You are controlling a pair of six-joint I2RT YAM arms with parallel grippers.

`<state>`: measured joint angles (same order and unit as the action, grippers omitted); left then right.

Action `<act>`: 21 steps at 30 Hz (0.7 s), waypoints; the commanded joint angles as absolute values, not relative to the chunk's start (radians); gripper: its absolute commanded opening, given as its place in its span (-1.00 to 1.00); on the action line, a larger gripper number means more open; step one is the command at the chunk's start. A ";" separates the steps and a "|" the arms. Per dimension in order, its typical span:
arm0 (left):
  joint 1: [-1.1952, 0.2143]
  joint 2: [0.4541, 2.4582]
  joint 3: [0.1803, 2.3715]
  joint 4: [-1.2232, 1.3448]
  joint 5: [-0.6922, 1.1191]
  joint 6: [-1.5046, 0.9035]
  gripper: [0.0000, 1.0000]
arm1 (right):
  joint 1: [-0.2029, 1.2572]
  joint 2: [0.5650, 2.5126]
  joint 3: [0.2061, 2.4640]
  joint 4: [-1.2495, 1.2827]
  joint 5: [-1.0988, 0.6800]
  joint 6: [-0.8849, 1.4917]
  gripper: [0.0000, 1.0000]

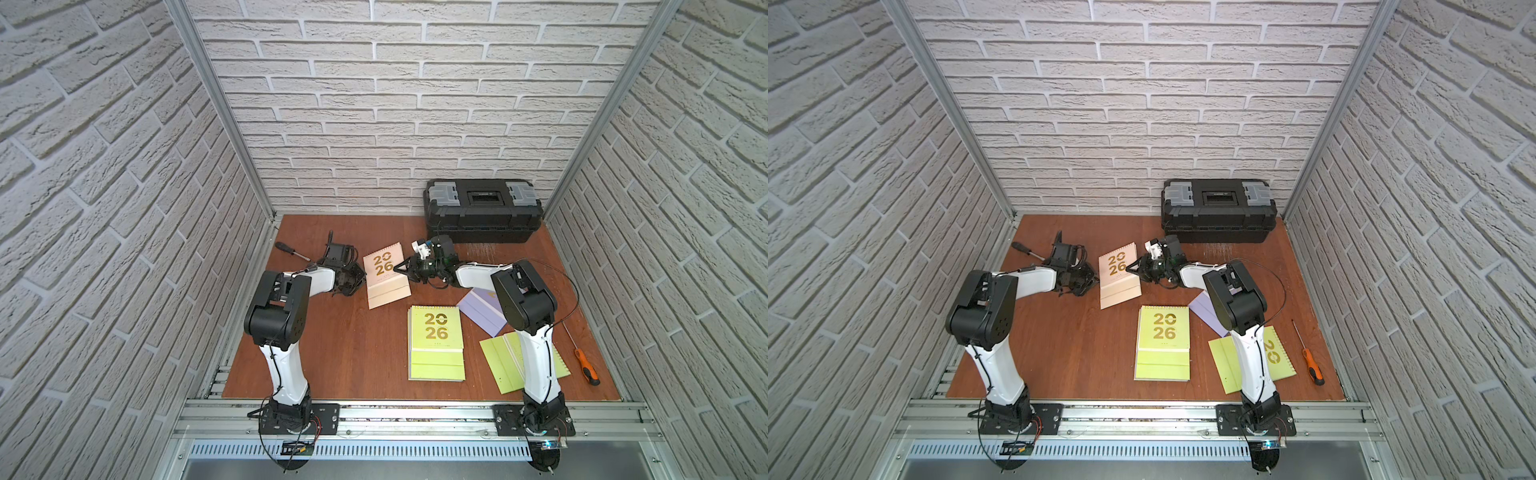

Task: Stack the calendars
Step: Pick up the calendar at the center of the board.

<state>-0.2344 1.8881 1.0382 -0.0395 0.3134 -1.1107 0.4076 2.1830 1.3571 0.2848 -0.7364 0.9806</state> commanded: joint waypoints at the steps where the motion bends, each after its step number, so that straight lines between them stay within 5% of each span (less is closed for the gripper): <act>1: -0.236 1.865 1.014 -0.081 0.314 -1.100 -1.00 | 0.407 2.125 1.365 0.283 -0.739 0.944 -0.53; 15: -0.235 1.784 1.028 -0.126 0.305 -1.080 -1.00 | 0.408 2.084 1.359 0.258 -0.750 0.922 -0.92; 21: -0.235 1.734 1.041 -0.166 0.304 -1.062 -1.00 | 0.408 2.021 1.332 0.241 -0.746 0.913 -0.94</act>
